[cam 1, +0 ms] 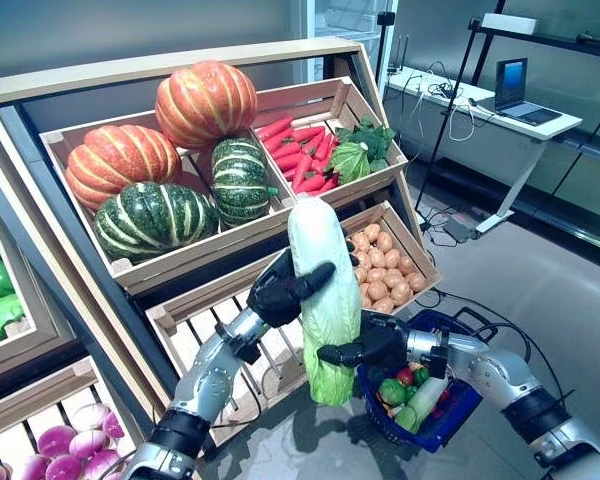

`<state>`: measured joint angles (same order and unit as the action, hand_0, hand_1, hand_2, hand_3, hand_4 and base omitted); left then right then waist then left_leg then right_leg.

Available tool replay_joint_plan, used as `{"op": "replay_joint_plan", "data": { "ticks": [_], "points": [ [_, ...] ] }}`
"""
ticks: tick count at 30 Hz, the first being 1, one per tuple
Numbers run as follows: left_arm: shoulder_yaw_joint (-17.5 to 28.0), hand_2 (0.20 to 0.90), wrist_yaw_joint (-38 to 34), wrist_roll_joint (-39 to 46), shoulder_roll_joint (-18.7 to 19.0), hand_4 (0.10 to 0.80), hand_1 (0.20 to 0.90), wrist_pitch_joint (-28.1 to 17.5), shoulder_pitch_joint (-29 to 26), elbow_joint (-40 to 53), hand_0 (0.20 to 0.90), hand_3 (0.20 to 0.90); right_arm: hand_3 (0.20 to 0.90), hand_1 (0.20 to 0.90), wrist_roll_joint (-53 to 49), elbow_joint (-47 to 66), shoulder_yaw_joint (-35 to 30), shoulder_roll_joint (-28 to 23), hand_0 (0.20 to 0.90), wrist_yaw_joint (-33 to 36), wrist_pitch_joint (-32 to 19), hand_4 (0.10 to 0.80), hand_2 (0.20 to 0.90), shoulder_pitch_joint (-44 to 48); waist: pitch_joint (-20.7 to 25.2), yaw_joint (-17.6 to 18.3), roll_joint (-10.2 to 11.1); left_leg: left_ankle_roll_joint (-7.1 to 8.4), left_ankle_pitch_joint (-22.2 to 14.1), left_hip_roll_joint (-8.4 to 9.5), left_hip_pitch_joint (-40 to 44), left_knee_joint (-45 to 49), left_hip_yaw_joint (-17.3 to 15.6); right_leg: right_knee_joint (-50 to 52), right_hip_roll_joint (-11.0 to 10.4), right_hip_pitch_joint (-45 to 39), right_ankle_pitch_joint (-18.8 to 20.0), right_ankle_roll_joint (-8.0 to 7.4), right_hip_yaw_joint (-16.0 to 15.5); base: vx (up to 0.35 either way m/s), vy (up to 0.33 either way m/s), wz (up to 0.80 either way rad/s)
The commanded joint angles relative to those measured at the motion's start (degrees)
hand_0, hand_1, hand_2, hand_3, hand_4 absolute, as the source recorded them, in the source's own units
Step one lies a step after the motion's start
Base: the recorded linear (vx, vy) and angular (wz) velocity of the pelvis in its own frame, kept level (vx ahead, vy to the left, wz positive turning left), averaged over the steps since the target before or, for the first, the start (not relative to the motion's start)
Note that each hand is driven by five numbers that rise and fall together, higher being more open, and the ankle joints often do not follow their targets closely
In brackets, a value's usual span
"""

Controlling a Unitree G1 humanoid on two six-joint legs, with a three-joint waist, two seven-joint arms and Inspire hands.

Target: Put vegetables into the basket

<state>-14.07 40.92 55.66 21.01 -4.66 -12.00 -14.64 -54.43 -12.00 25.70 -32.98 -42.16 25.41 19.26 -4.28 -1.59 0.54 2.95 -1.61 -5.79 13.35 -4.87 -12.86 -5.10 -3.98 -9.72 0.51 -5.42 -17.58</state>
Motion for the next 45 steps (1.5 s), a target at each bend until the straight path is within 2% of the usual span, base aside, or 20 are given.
{"op": "replay_joint_plan", "data": {
  "ticks": [1,6,13,15,18,21,23,26,27,29,32,33,34,39,45],
  "points": [
    [-2.7,0.900,-0.4,-3.5,2.1,0.800,0.900,-1.3,-0.5,-1.9,0.900,0.900,0.300,0.300,-8.9,2.2,-10.6,5.5,0.300,0.7,-10.1,0.400,0.300,7.2,2.3,0.3,1.5,-3.49,-2.5,2.47,-2.0,-0.1,0.4,0.1,-0.7,-2.2,-2.2,3.41,0.6,0.030,0.000,-0.02],
    [3.1,0.900,-2.1,-3.0,5.6,0.800,0.900,-2.9,1.0,-2.1,0.900,0.900,0.300,0.300,-6.0,-1.2,-14.4,3.0,0.300,4.6,-13.1,0.400,0.300,1.2,2.3,0.8,1.6,-3.41,-2.3,2.26,-2.1,-0.1,-0.4,0.1,-0.6,-1.8,-1.9,3.28,0.7,0.000,0.000,0.00],
    [8.2,0.900,-8.4,-10.7,8.8,0.800,0.900,-8.6,2.0,-3.4,0.900,0.900,0.300,0.300,1.5,-6.6,-22.4,1.0,0.300,13.3,-20.5,0.400,0.300,-8.2,1.6,2.3,1.5,-3.44,-2.2,2.16,-2.0,-0.1,-1.5,0.1,-0.5,-1.4,-1.6,3.07,1.5,0.010,0.014,-0.04],
    [9.8,0.900,-12.3,-12.6,9.7,0.800,0.900,-10.0,2.7,-3.8,0.900,0.900,0.300,0.300,2.3,-7.7,-25.2,0.3,0.300,14.8,-20.9,0.400,0.300,-11.0,1.3,2.7,1.4,-3.50,-2.2,2.31,-1.9,-0.1,-1.7,0.1,-0.4,-1.4,-1.6,2.95,1.8,0.074,0.003,-0.09],
    [12.7,0.900,-15.9,-14.1,10.2,0.800,0.900,-12.3,3.6,-4.9,0.900,0.900,0.300,0.300,2.3,-10.1,-28.7,1.0,0.300,17.5,-21.5,0.400,0.300,-13.2,0.7,3.1,1.3,-3.52,-2.2,2.45,-1.9,-0.1,-2.0,0.1,-0.2,-1.1,-1.7,3.05,2.2,0.077,-0.024,-0.05],
    [13.8,0.900,-18.0,-15.2,9.2,0.800,0.900,-13.4,3.7,-6.0,0.900,0.900,0.300,0.300,1.9,-13.4,-30.6,2.4,0.300,21.0,-23.6,0.400,0.300,-13.0,-0.3,3.1,1.1,-3.39,-2.0,2.46,-2.6,-0.1,-2.4,0.2,-0.1,-0.3,-1.8,3.27,2.2,0.046,-0.042,-0.05],
    [13.4,0.900,-19.1,-15.5,8.0,0.800,0.900,-14.0,3.6,-5.5,0.900,0.900,0.300,0.300,2.1,-14.7,-30.7,3.0,0.300,23.8,-25.0,0.400,0.300,-11.5,-1.8,2.8,0.8,-3.27,-2.2,2.36,-4.8,2.3,-2.4,3.3,-0.5,2.5,-3.1,3.68,2.4,-0.058,-0.026,-0.13],
    [10.7,0.900,-20.0,-14.0,8.0,0.800,0.900,-16.0,-0.4,-5.1,0.900,0.900,0.300,0.300,0.0,-17.5,-29.5,2.3,0.300,28.2,-28.4,0.400,0.300,-5.9,-7.3,2.3,0.7,-2.92,-5.9,1.10,-14.9,15.7,-1.3,12.9,-2.1,10.6,-6.2,5.02,2.5,-0.321,-0.037,-0.13],
    [10.1,0.900,-20.3,-13.5,8.2,0.800,0.900,-16.3,-1.4,-5.2,0.900,0.900,0.300,0.300,-0.3,-18.2,-29.2,2.1,0.300,29.2,-29.0,0.400,0.300,-4.5,-8.2,2.2,0.6,-2.89,-6.5,0.87,-16.5,17.5,-1.3,14.4,-2.3,12.0,-6.7,5.29,2.4,-0.405,-0.027,0.00],
    [7.7,0.900,-21.5,-11.6,8.3,0.800,0.900,-17.9,-5.4,-5.1,0.900,0.900,0.300,0.300,-1.2,-23.1,-27.2,2.0,0.300,32.4,-31.4,0.400,0.300,2.6,-13.4,2.1,0.3,-3.29,-9.7,-0.62,-23.5,27.1,-1.6,25.1,-4.1,19.7,-9.6,5.92,2.4,-0.421,-0.014,0.10],
    [5.1,0.900,-22.1,-9.9,8.2,0.800,0.900,-18.6,-7.9,-3.5,0.900,0.900,0.300,0.300,-2.7,-28.3,-25.7,0.5,0.300,36.8,-31.8,0.400,0.300,8.6,-16.6,1.2,-0.2,-4.22,-14.4,-1.42,-31.5,37.8,-0.2,36.5,-6.7,27.3,-13.7,6.78,2.6,-0.239,0.003,0.07],
    [4.6,0.900,-21.4,-9.1,8.0,0.800,0.900,-19.0,-8.2,-3.4,0.900,0.900,0.300,0.300,-2.8,-30.9,-26.2,-0.1,0.300,36.4,-32.2,0.400,0.300,10.1,-17.3,0.8,-0.4,-4.54,-15.6,-1.54,-33.2,40.1,0.4,39.5,-7.7,29.0,-14.9,7.11,2.3,-0.206,0.003,0.18],
    [4.0,0.900,-20.7,-8.3,7.6,0.800,0.900,-19.4,-8.7,-3.5,0.900,0.900,0.300,0.300,-2.6,-34.0,-26.5,-0.7,0.300,36.1,-32.8,0.400,0.300,12.0,-18.1,0.5,-0.7,-5.18,-17.1,-1.51,-35.2,43.2,0.9,43.1,-8.6,31.0,-16.2,7.39,2.3,-0.165,0.003,0.25],
    [-0.2,0.900,-21.0,-6.2,6.7,0.800,0.900,-20.5,-11.7,-1.8,0.900,0.900,0.300,0.300,-4.4,-43.7,-25.7,-2.7,0.300,37.3,-32.1,0.400,0.300,20.7,-20.9,-1.3,-2.3,-6.31,-21.9,-0.21,-43.6,54.3,3.1,56.3,-12.3,40.0,-20.5,7.54,3.1,-0.122,0.010,0.23],
    [-3.3,0.900,-20.4,-3.2,7.4,0.800,0.900,-23.2,-15.4,-1.5,0.900,0.900,0.300,0.300,-8.6,-49.4,-25.5,-4.3,0.300,39.6,-30.5,0.400,0.300,28.6,-23.2,-1.5,-4.5,-6.95,-25.9,1.03,-53.5,65.6,3.7,68.0,-14.4,50.8,-24.1,8.04,5.7,-0.110,0.043,0.18]
  ]
}}
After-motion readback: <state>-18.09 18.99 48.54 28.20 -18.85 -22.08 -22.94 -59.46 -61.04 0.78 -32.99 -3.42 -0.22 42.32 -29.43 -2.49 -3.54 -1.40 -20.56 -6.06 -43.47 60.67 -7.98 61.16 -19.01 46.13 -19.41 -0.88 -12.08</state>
